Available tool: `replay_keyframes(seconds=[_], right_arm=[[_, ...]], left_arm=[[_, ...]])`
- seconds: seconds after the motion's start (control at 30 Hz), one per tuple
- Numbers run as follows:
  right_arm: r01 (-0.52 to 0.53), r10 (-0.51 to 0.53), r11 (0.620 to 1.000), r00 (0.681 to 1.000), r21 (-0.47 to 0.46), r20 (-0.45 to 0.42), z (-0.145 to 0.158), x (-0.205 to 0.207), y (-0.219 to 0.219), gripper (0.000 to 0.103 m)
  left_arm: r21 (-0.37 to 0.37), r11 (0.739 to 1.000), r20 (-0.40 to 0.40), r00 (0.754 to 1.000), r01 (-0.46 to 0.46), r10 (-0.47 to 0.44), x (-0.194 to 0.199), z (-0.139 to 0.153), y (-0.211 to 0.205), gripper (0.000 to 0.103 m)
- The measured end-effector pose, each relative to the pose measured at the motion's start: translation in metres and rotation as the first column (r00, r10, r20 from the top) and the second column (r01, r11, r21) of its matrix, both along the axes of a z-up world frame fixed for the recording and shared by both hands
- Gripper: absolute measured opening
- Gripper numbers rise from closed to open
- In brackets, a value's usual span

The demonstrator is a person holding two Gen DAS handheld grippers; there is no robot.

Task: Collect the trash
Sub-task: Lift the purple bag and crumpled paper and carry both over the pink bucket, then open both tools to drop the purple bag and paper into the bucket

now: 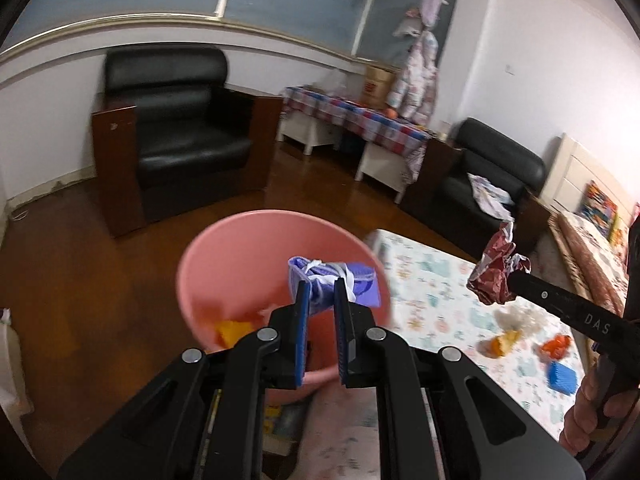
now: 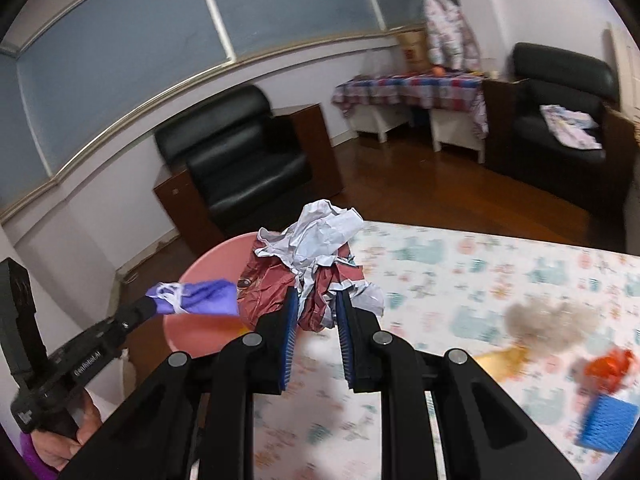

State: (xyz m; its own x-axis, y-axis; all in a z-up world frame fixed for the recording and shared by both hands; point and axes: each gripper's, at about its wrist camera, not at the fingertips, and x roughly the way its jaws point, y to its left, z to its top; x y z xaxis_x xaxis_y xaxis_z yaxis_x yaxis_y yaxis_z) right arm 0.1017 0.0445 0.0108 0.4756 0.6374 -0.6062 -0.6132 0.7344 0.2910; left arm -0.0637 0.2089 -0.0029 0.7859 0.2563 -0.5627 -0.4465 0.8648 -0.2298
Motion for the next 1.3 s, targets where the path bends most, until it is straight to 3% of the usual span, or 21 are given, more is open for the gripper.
replay_keyframes(seconds=[0.23,0.5,1.07,1.3], right_arm=[[-0.094,0.092,0.995,0.995,-0.036,-0.048,-0.019,0.003,0.063,0.019],[-0.147,0.14,0.985,0.987,-0.091,-0.079,-0.042,0.002,0.106,0.019],[-0.174,0.157,0.976,0.979,-0.133,-0.128,-0.08,0.02,0.129,0.02],[-0.186,0.171,0.975,0.977,-0.121,-0.13,-0.082,0.021,0.129,0.032]], left_arm=[[0.004,0.998,-0.035,0.998,-0.056,0.056,-0.003,-0.01,0.019,0.011],[-0.014,0.997,-0.06,0.995,-0.078,0.077,0.001,-0.022,0.035,0.011],[-0.017,0.994,-0.158,0.982,-0.104,0.1,0.019,-0.045,0.05,0.012],[-0.013,0.995,-0.168,0.981,-0.103,0.099,0.021,-0.047,0.049,0.013]])
